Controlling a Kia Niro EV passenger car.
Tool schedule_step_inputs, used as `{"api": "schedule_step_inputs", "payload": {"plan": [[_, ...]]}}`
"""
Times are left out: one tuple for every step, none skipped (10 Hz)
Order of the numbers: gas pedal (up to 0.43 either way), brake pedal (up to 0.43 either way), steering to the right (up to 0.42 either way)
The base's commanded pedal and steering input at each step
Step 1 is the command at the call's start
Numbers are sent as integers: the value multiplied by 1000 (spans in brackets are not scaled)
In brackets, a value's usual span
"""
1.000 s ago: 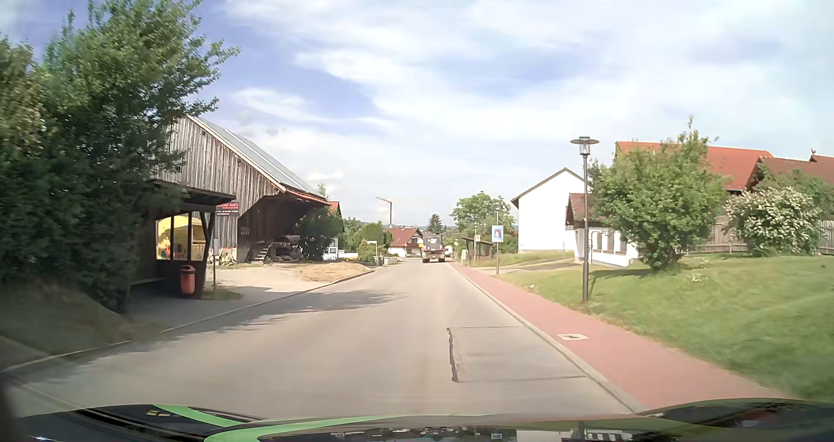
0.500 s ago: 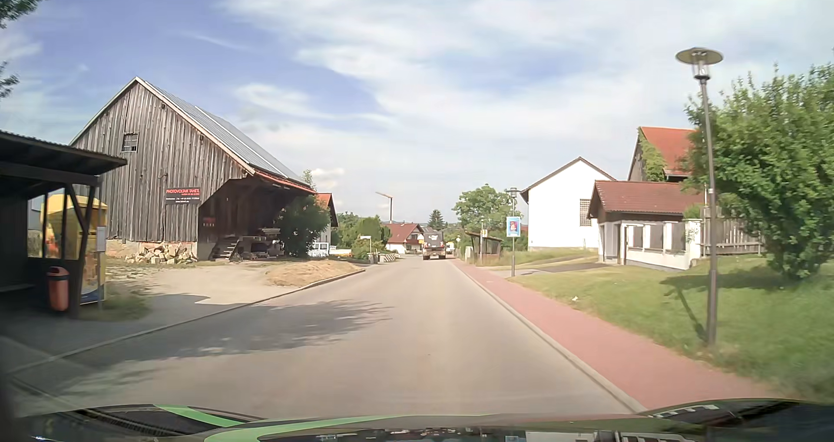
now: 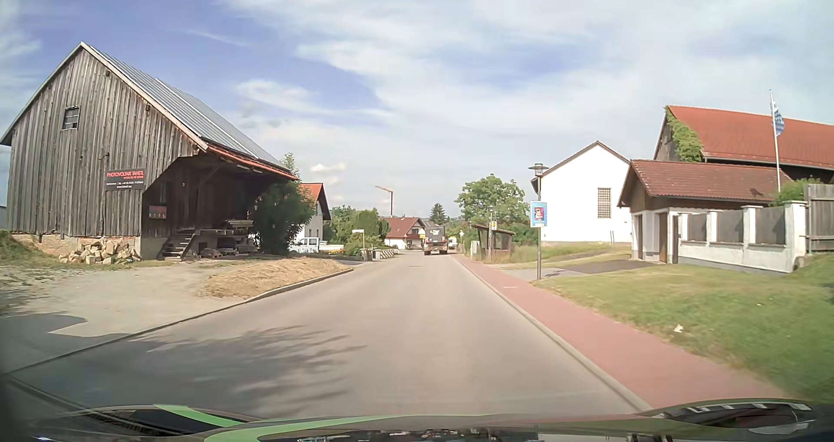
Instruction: Follow the waypoints while adhering to traffic rules and regulations
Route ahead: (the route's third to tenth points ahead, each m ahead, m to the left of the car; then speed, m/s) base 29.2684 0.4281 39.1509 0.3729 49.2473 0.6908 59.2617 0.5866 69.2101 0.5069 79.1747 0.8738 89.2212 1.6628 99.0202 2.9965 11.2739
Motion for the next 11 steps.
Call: {"api": "schedule_step_inputs", "payload": {"plan": [[0, 0, -2], [0, 0, -2], [0, 0, -2], [8, 0, -2], [39, 0, -2], [39, 0, 0], [39, 0, 0], [39, 0, 1], [39, 0, 1], [39, 0, 1], [39, 0, 2]]}}
